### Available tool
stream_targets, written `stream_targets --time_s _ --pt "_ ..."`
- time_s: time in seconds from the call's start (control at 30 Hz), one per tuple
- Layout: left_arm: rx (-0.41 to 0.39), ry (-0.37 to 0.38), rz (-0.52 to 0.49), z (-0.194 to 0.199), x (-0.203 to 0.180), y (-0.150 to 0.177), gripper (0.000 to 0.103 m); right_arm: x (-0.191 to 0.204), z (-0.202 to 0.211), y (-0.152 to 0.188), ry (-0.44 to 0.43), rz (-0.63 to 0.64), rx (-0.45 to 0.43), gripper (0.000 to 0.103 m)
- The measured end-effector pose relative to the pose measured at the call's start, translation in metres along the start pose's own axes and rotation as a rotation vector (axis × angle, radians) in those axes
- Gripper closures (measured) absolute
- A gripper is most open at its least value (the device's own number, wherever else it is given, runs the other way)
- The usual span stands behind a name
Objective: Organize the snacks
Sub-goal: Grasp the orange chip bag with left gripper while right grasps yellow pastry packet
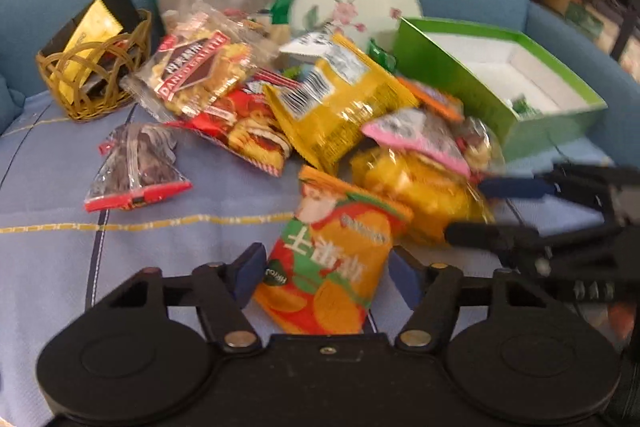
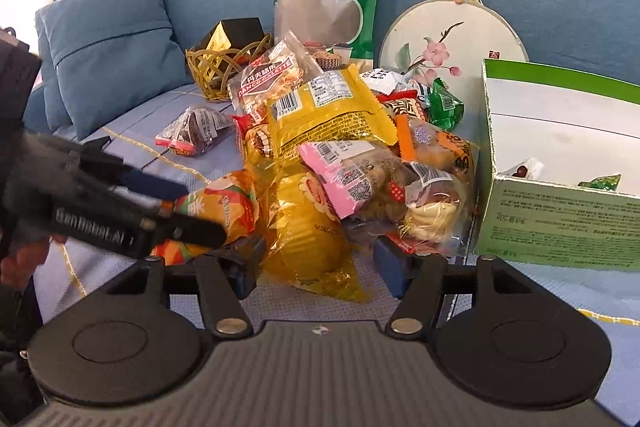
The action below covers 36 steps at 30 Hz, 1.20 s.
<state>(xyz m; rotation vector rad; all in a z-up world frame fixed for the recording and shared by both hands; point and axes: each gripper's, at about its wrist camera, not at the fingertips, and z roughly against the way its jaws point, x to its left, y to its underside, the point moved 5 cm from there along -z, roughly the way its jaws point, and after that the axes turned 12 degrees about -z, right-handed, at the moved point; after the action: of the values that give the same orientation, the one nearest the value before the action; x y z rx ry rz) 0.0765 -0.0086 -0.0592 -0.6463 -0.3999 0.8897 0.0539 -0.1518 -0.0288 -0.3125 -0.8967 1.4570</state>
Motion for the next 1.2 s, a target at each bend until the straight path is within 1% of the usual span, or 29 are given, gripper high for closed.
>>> stream_targets --time_s 0.07,0.13,0.17,0.23,0.27,0.3,0.33,0.37,0.4,0.47,0.53,0.63,0.67,0.7,0.73,0.77,0.8,0.83,0.9,0.97,1.03,1.13,1.2 --pt "0.007 0.017 -0.011 0.002 -0.005 0.001 0.0 0.001 -0.003 -0.002 -0.011 -0.001 -0.008 0.003" --pt "0.008 0.014 -0.02 -0.001 -0.008 0.0 0.0 0.001 -0.01 -0.005 -0.021 0.0 -0.014 0.003" --pt "0.015 0.0 -0.013 -0.005 -0.008 -0.001 0.0 0.001 -0.014 -0.005 -0.013 0.005 -0.012 0.007" --pt "0.034 -0.02 0.025 -0.015 -0.003 -0.001 0.0 0.0 -0.022 -0.005 -0.006 0.012 -0.017 0.007" --pt "0.031 -0.023 0.033 -0.017 -0.002 0.0 0.0 -0.002 -0.023 -0.005 -0.011 0.008 -0.014 0.011" --pt "0.018 -0.036 0.016 -0.017 -0.002 0.0 0.0 -0.002 -0.024 -0.004 -0.017 0.001 -0.005 0.013" --pt "0.025 -0.06 -0.009 -0.017 -0.004 0.001 0.011 -0.001 -0.024 -0.003 -0.02 -0.002 0.001 0.013" --pt "0.03 -0.095 -0.042 -0.016 -0.006 0.001 0.023 0.0 -0.024 -0.003 -0.023 0.004 0.001 0.013" --pt "0.032 -0.095 -0.051 -0.014 -0.007 0.001 0.027 0.002 -0.023 -0.002 -0.019 0.017 -0.004 0.014" --pt "0.039 -0.069 0.006 -0.008 -0.003 0.004 0.031 0.004 -0.022 -0.003 -0.02 0.038 -0.014 0.014" --pt "0.037 -0.061 0.051 -0.004 0.002 0.006 0.031 0.006 -0.022 -0.003 -0.037 0.045 -0.019 0.013" --pt "0.038 -0.099 0.058 -0.004 0.006 0.007 0.025 0.01 -0.029 0.0 -0.045 0.068 -0.015 0.001" --pt "0.041 -0.118 0.058 -0.005 0.007 0.007 0.022 0.011 -0.032 0.002 -0.044 0.075 -0.007 0.001" --pt "0.043 -0.125 0.056 -0.005 0.006 0.008 0.023 0.012 -0.033 0.003 -0.046 0.08 0.007 0.001" --pt "0.043 -0.128 0.055 -0.005 0.006 0.007 0.023 0.013 -0.032 0.003 -0.044 0.082 0.011 0.01" --pt "0.045 -0.13 0.054 -0.005 0.006 0.007 0.029 0.014 -0.03 0.002 -0.041 0.077 0.016 0.022" --pt "0.049 -0.126 0.057 -0.003 0.005 0.007 0.031 0.015 -0.026 0.001 -0.041 0.064 0.017 0.028" --pt "0.055 -0.111 0.066 0.0 0.004 0.007 0.031 0.015 -0.021 0.0 -0.042 0.039 0.022 0.038" --pt "0.048 -0.08 0.074 0.01 0.002 0.007 0.032 0.015 -0.01 0.002 -0.053 -0.005 0.035 0.046" --pt "0.033 -0.088 0.064 0.021 0.0 0.007 0.033 0.021 0.007 0.007 -0.069 0.011 0.026 0.05" --pt "0.015 -0.097 0.058 0.031 -0.001 0.002 0.033 0.028 0.023 0.005 -0.065 0.043 -0.02 0.051" --pt "-0.043 -0.106 0.045 0.049 -0.003 -0.015 0.033 0.027 0.04 -0.009 -0.117 -0.019 -0.096 0.052" --pt "-0.088 -0.108 0.038 0.059 -0.006 -0.031 0.033 0.02 0.054 -0.022 -0.12 -0.05 -0.166 0.053"
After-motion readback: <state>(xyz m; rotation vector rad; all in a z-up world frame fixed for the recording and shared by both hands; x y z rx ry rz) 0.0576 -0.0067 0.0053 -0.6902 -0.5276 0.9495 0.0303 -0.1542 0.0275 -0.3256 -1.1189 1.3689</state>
